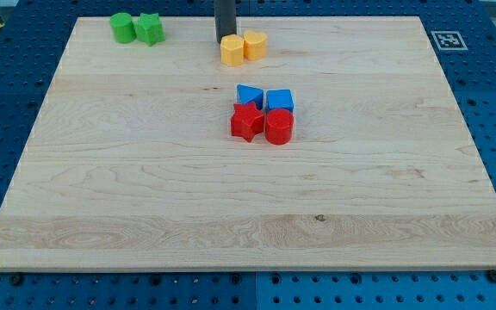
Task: Move the arm diagonal bottom left to the yellow hexagon
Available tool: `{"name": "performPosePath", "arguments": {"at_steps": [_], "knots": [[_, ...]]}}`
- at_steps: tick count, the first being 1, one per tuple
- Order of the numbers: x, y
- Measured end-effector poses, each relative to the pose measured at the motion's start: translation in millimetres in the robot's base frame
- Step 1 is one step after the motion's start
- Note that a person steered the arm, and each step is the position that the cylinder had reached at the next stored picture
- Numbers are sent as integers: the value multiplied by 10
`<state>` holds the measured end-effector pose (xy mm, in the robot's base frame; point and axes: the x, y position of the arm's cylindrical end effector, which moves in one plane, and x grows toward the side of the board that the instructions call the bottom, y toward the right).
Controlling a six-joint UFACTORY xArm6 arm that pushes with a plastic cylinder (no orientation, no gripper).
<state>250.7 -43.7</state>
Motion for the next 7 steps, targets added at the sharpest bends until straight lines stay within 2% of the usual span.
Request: {"name": "performPosePath", "arguments": {"at_steps": [1, 2, 4, 7], "knots": [[0, -357], [116, -413], [625, -413], [829, -413]]}}
